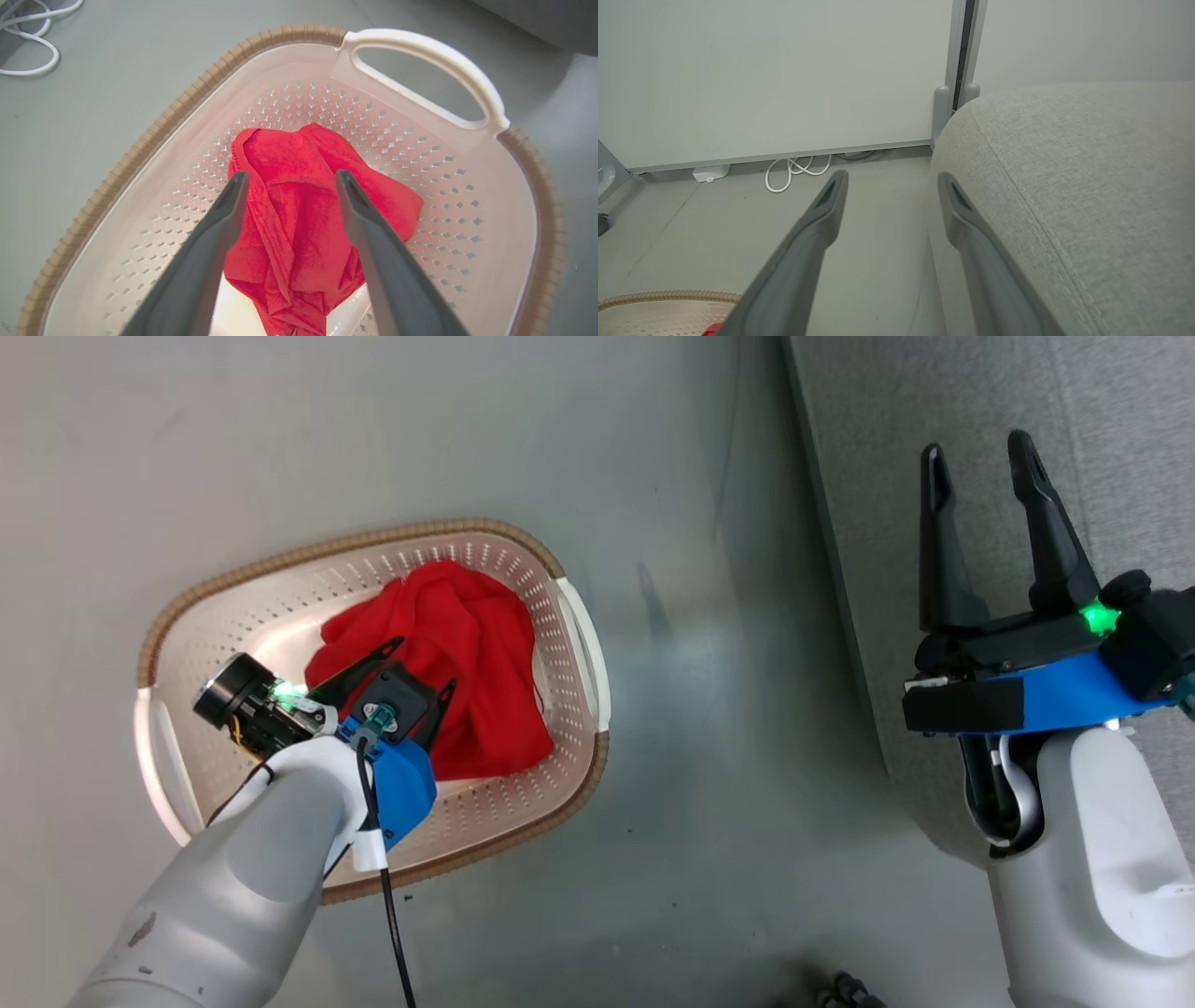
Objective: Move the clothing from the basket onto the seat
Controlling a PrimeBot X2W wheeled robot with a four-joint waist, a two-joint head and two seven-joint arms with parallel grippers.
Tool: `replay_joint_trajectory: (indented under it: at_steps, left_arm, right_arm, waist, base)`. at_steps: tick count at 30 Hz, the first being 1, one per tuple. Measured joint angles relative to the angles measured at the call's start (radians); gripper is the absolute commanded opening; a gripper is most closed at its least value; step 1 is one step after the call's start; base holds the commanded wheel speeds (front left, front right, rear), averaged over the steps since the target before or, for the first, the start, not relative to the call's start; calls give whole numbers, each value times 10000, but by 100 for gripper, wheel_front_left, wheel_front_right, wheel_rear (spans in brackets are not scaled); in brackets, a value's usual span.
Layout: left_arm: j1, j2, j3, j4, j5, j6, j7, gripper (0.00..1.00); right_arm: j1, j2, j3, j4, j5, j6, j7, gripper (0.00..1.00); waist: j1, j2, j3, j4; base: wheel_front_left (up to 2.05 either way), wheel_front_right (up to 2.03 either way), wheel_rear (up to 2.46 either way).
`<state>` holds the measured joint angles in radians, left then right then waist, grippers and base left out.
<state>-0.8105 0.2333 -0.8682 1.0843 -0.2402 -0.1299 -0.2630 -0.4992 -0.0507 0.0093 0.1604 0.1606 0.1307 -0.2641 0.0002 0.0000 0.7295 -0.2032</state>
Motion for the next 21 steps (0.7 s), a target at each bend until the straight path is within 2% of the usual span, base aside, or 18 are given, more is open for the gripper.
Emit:
replay_joint_trajectory:
  at_steps: [5, 9, 21]
  left_arm:
    - [-562, 4, -732, 807, -368, -2, 245, 100]
    - [-947, 86, -957, 1304, -715, -2, 545, 100]
    - [-2087, 263, -1494, 1728, -1214, -2, 857, 100]
  right_arm:
    - [-308, 0, 35, -169, -2, 0, 0, 100]
    - [-469, 0, 65, -284, -2, 0, 0, 100]
    - [-776, 0, 121, -748, -2, 0, 0, 100]
  waist:
    - [0, 0, 755, -55]
    - [0, 0, 1317, -93]
    - [0, 0, 2768, -200]
  base:
    - [0, 0, 0]
    - [0, 0, 0]
    - [0, 0, 0]
